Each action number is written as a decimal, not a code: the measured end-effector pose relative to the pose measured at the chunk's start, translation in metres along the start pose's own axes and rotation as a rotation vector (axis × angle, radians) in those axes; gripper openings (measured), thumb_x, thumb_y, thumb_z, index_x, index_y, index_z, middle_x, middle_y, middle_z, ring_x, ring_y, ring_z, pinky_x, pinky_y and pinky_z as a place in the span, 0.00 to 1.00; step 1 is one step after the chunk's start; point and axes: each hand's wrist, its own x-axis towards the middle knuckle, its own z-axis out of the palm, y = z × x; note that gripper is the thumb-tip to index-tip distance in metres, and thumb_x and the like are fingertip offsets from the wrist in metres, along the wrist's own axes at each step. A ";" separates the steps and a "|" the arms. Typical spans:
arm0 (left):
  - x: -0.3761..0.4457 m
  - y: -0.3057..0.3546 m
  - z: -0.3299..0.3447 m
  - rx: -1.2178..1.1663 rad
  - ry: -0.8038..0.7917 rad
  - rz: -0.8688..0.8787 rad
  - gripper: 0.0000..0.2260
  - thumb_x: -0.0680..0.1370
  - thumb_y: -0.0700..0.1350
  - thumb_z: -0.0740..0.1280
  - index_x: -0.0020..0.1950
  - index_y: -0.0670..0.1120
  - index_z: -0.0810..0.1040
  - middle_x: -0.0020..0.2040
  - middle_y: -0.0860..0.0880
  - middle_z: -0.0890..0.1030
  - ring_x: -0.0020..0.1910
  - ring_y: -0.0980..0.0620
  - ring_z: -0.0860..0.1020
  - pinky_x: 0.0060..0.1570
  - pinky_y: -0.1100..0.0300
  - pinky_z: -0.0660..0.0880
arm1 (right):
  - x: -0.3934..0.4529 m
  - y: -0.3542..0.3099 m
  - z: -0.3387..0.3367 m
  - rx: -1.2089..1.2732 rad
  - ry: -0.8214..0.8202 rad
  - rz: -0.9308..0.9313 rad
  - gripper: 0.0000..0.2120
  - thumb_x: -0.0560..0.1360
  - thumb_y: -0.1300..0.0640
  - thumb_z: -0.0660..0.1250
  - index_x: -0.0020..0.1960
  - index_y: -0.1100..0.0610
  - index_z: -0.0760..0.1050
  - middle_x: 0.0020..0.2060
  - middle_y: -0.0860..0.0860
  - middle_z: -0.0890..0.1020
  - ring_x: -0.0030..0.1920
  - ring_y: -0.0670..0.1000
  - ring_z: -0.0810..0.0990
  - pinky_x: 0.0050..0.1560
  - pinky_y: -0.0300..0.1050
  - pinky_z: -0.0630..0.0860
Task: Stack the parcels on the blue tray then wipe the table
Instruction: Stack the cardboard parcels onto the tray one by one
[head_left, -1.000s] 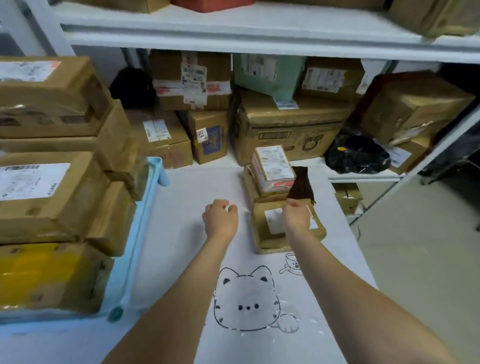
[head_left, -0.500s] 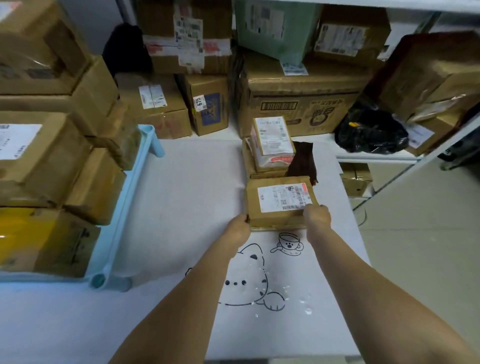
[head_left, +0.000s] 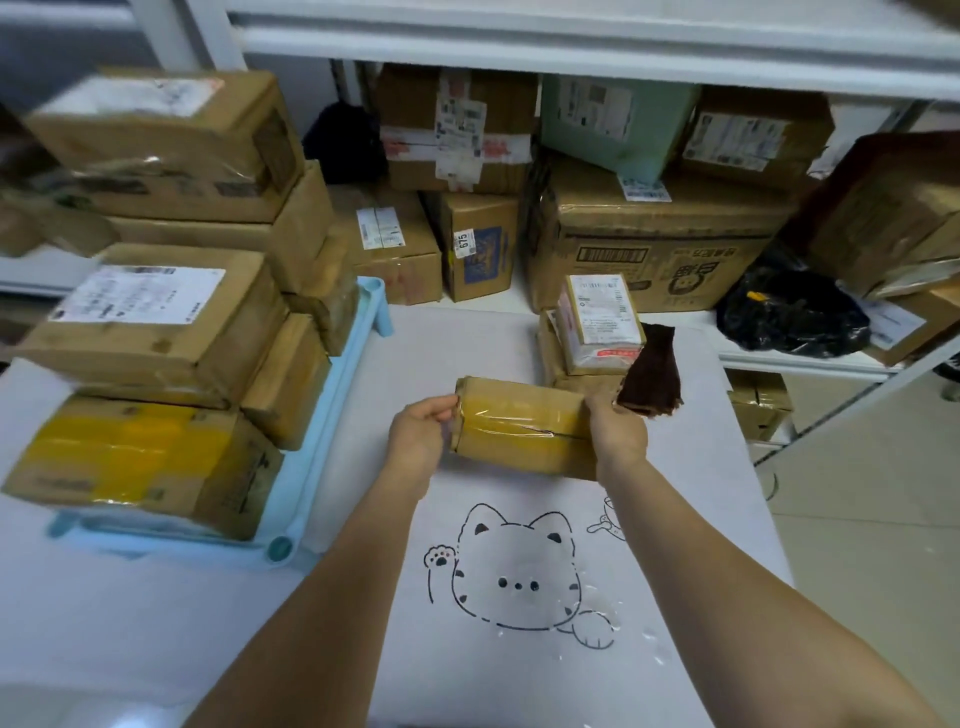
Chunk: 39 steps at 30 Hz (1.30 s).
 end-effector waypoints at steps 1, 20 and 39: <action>0.000 0.003 -0.008 0.001 0.017 0.037 0.20 0.77 0.25 0.51 0.63 0.34 0.75 0.59 0.41 0.77 0.53 0.52 0.72 0.33 0.82 0.68 | -0.004 -0.002 0.005 0.031 -0.016 0.015 0.16 0.77 0.46 0.61 0.56 0.58 0.74 0.50 0.54 0.74 0.50 0.55 0.70 0.52 0.48 0.68; -0.011 0.058 -0.096 -0.160 -0.316 0.185 0.30 0.63 0.40 0.78 0.59 0.59 0.71 0.60 0.50 0.76 0.60 0.45 0.75 0.56 0.40 0.75 | -0.054 -0.015 0.058 0.396 -0.426 0.216 0.06 0.75 0.52 0.59 0.46 0.52 0.73 0.38 0.49 0.76 0.42 0.49 0.76 0.48 0.49 0.72; 0.001 0.053 -0.120 -0.273 -0.023 0.188 0.18 0.78 0.36 0.63 0.67 0.46 0.71 0.57 0.48 0.80 0.52 0.53 0.78 0.48 0.57 0.76 | -0.067 -0.037 0.064 0.503 -0.546 0.013 0.19 0.75 0.63 0.58 0.62 0.49 0.74 0.47 0.48 0.81 0.57 0.50 0.76 0.55 0.50 0.70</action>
